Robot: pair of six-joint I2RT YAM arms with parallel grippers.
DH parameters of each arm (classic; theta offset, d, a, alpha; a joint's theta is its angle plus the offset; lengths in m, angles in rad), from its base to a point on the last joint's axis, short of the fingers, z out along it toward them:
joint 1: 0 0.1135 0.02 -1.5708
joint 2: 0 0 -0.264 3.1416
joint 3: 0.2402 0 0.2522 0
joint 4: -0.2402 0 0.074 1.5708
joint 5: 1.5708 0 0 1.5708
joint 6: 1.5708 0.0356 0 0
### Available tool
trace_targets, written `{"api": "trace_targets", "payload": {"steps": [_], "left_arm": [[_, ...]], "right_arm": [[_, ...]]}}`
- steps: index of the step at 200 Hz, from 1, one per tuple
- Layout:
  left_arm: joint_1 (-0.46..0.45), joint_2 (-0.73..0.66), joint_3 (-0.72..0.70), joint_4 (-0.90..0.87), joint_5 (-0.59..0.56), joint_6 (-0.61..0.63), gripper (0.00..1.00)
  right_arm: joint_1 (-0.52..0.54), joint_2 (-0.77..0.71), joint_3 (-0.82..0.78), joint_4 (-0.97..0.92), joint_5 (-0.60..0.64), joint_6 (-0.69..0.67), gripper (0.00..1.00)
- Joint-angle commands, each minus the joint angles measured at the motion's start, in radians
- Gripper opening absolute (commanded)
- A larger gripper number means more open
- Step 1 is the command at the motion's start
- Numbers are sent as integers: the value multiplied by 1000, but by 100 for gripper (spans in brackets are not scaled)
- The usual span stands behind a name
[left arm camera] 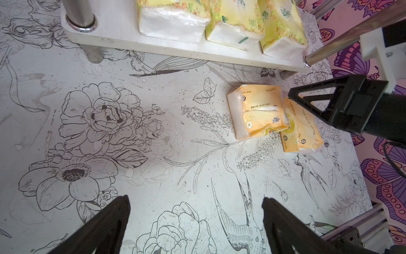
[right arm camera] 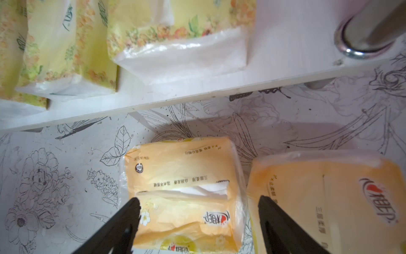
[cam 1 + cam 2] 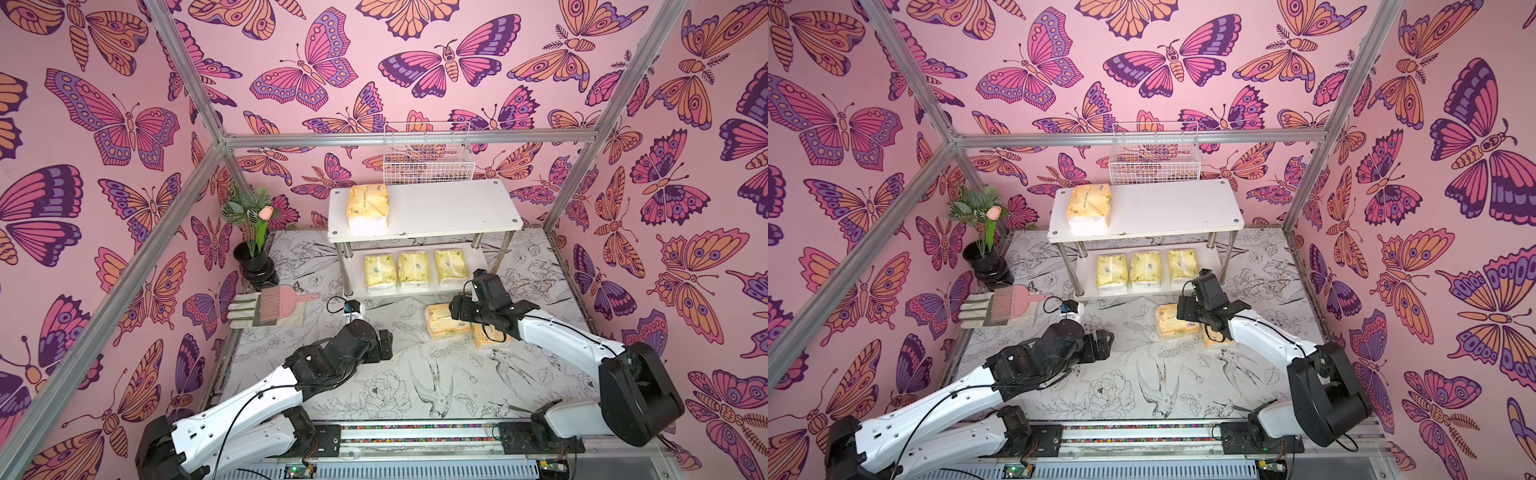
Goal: Place the tissue boxes on the shelf by color
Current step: Move the box of tissues to the center of the board.
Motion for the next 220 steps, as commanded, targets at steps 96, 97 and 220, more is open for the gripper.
{"api": "trace_targets", "payload": {"steps": [96, 97, 220], "left_arm": [[-5, -22, -25, 2, 7, -2, 100], [-5, -22, -26, 2, 7, -2, 100], [-4, -41, -54, 0, 11, -48, 100]], "right_arm": [[-2, 228, 76, 76, -63, -28, 85], [-2, 227, 75, 76, -66, -27, 86], [414, 13, -69, 165, -132, 242, 85]]}}
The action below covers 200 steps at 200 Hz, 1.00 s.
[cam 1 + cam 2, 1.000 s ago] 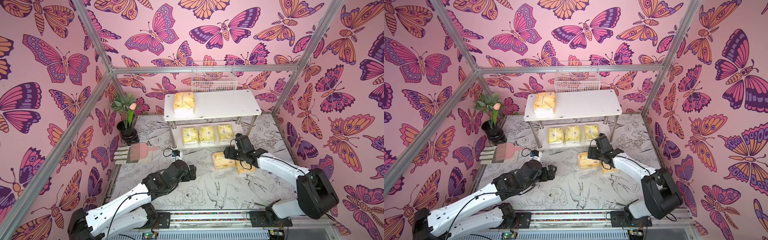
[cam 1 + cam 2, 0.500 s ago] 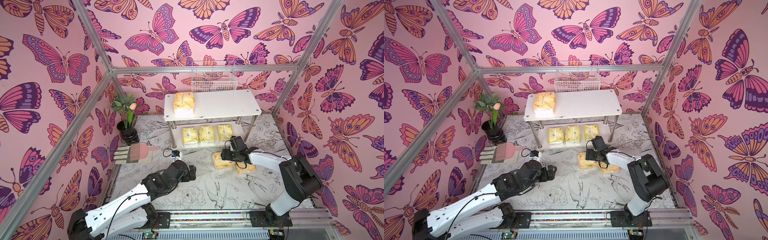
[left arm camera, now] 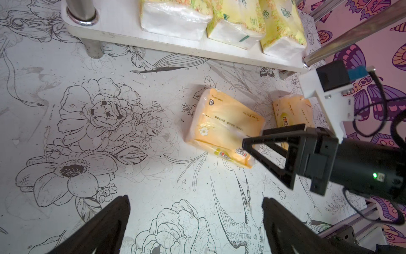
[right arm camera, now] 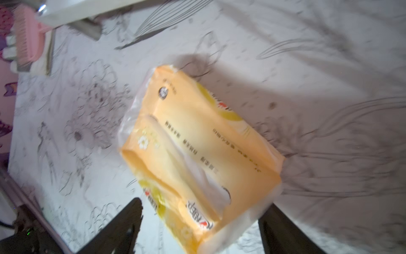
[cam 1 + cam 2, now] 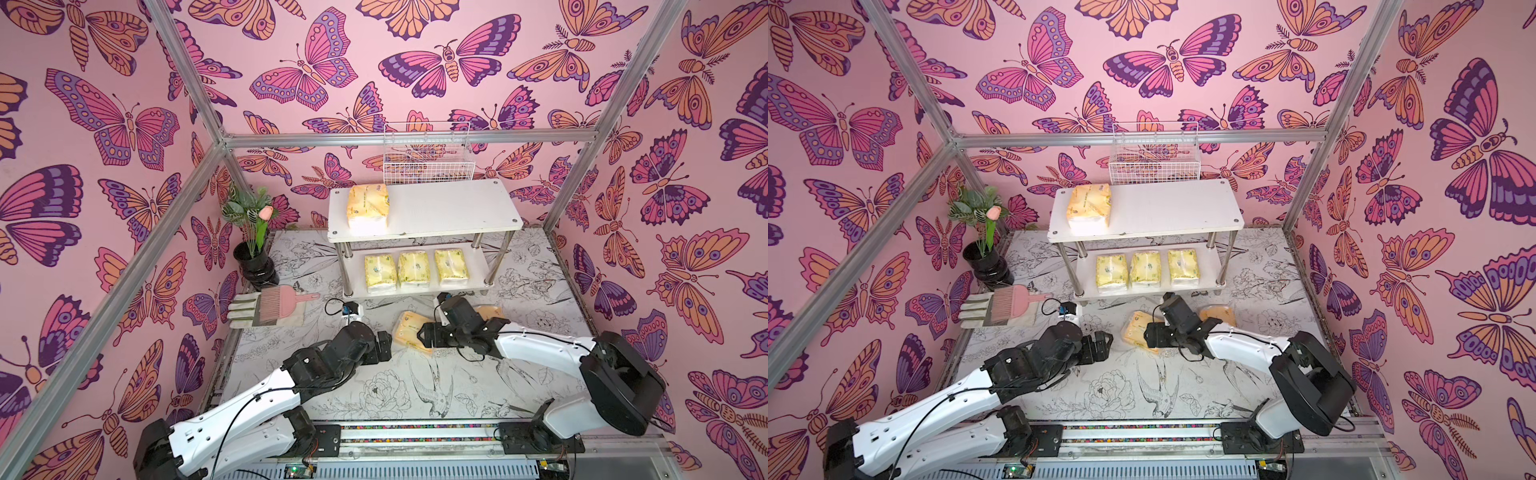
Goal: Place the tissue boxes on the shelf by color
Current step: Move the box of tissues to the center of the board, then pick up the box of tissues from the center of the board.
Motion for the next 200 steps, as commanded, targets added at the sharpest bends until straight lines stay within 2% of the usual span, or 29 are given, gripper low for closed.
{"api": "trace_targets", "payload": {"steps": [1, 26, 35, 64, 97, 131, 156, 200], "left_arm": [[-5, -15, -28, 0, 3, -29, 100], [-4, -23, -60, -1, -19, -82, 100], [-3, -22, -72, 3, -25, -101, 100], [28, 6, -102, 50, 17, -120, 100], [166, 62, -145, 194, 189, -132, 100], [284, 150, -162, 357, 361, -141, 100], [313, 227, -167, 450, 421, -162, 100], [330, 329, -171, 510, 434, -206, 100]], "right_arm": [[68, -38, 9, 30, 1, 90, 85], [54, -87, 5, -40, 109, 60, 88], [24, -94, 5, -51, 106, 35, 88], [-96, -60, 10, 0, -38, -31, 89], [-177, 18, 21, 91, -225, -56, 89], [-204, 102, 22, 210, -398, -27, 88], [-205, 174, 11, 294, -453, 13, 87], [-204, 235, -57, 443, -489, 102, 86]]}}
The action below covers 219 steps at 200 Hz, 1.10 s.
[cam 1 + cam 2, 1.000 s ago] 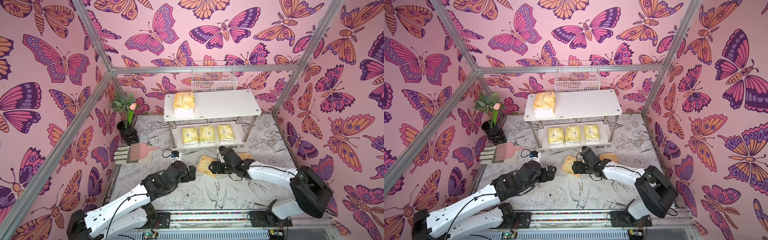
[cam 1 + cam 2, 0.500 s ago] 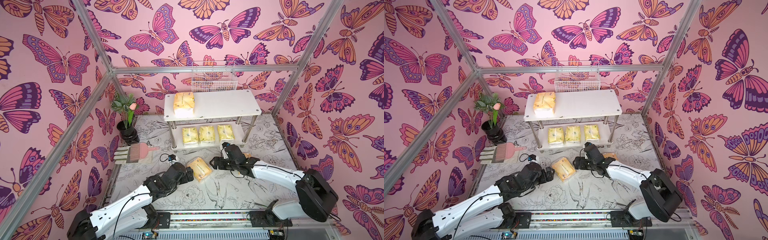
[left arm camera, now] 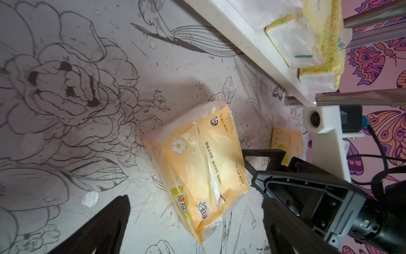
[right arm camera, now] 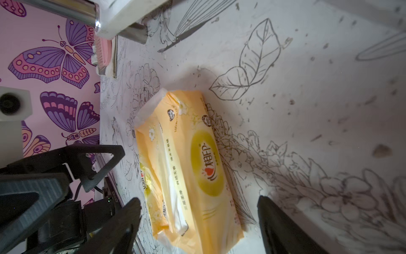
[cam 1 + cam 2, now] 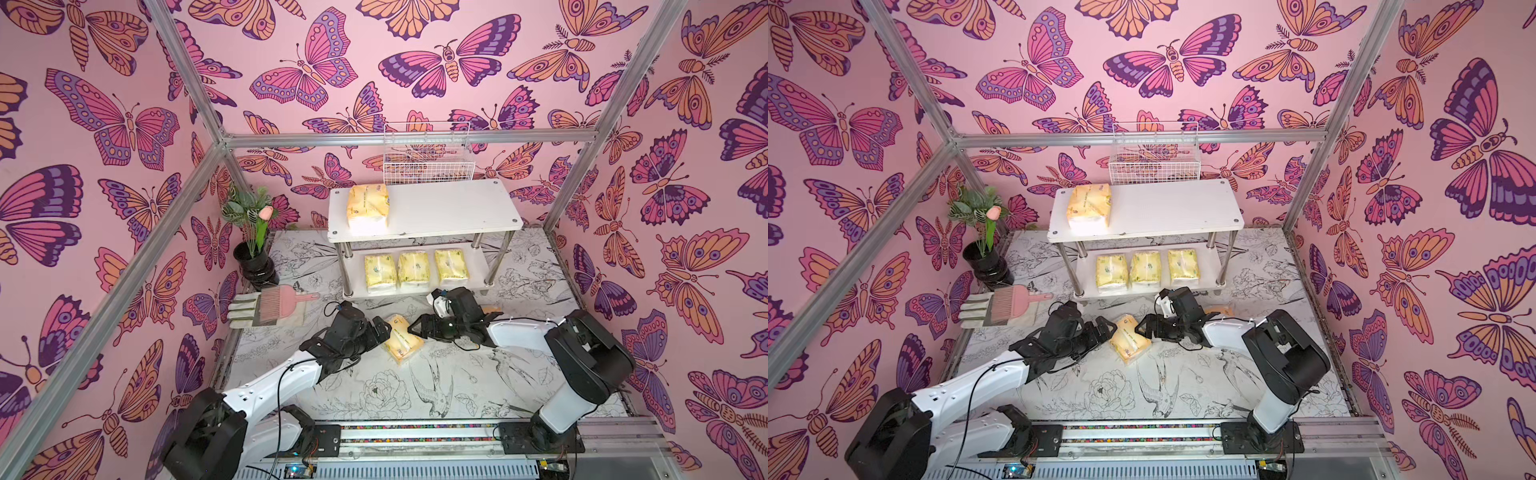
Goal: Place the tissue boxes on the shelf by color
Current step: Pick up the box of tissues from the center of the board.
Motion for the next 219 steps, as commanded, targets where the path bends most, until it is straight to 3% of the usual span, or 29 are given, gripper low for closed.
{"api": "trace_targets", "payload": {"steps": [1, 63, 146, 172, 219], "left_arm": [[16, 44, -25, 74, 37, -31, 100], [55, 254, -12, 224, 130, -39, 100], [57, 326, -57, 341, 170, -57, 100], [57, 304, -73, 344, 169, -54, 100], [57, 219, -70, 332, 182, -34, 100]], "right_arm": [[-2, 26, -42, 126, -56, 65, 86], [54, 81, -123, 309, -61, 180, 86], [135, 339, -195, 925, -91, 518, 80], [135, 369, -193, 988, -87, 557, 65], [133, 226, -232, 896, -87, 525, 29]]}}
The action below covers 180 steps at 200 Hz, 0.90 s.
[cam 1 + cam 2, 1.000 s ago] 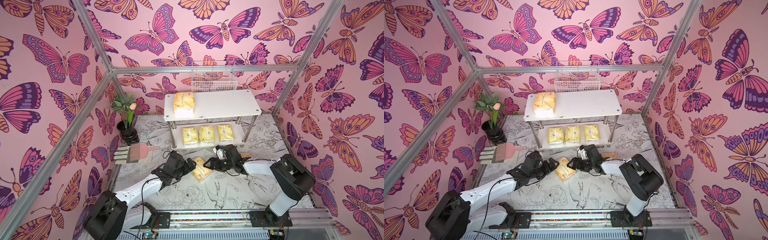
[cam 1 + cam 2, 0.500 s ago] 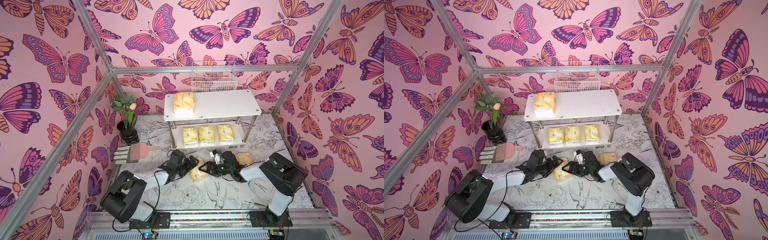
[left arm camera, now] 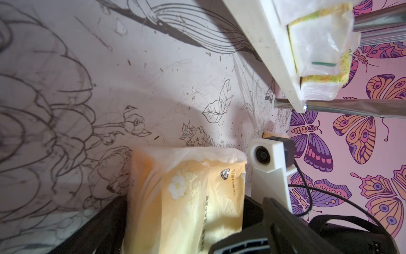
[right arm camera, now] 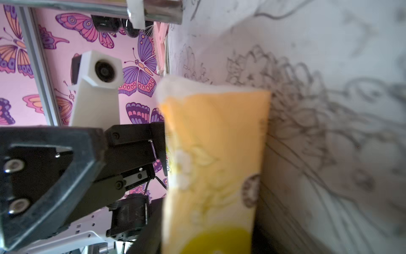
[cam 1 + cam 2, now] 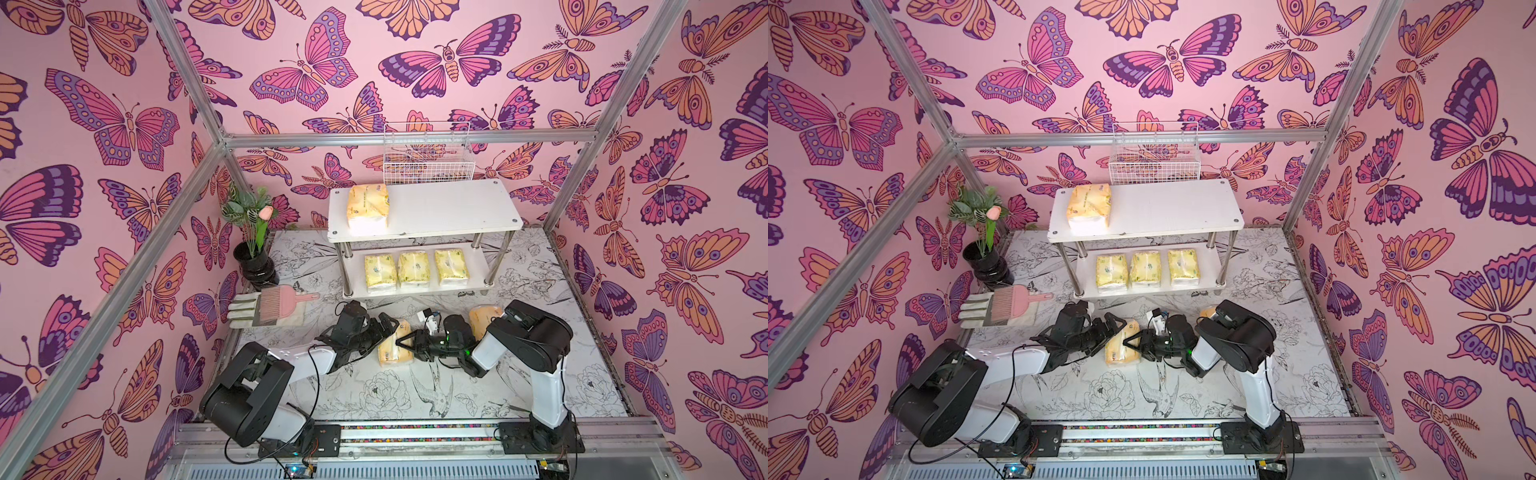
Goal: Place the tissue boxes on the shelf by color
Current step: Pick up the box of tissues from the center of the board.
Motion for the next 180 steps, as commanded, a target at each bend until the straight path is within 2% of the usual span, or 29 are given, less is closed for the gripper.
{"api": "trace_targets", "payload": {"steps": [1, 27, 44, 70, 94, 118, 150, 180], "left_arm": [[2, -54, -17, -58, 23, 9, 100], [3, -150, 34, -182, 15, 54, 100], [2, -278, 100, -332, -8, 113, 100], [3, -423, 240, -616, -59, 233, 100], [2, -519, 367, -801, -132, 331, 100], [5, -557, 513, -964, -218, 428, 100], [4, -519, 703, -1103, -287, 531, 100], [4, -478, 803, -1131, -293, 585, 100]], "right_arm": [[7, -97, -18, -45, 2, -5, 28], [4, -217, -34, -116, -8, -8, 11], [4, -334, -36, -219, -8, -28, 3], [4, -578, 9, -540, -7, -132, 2], [-11, -766, 106, -887, 8, -248, 0], [-54, -891, 207, -1085, 6, -296, 0], [-137, -955, 396, -1288, -30, -361, 0], [-210, -908, 639, -1433, -56, -422, 0]]}}
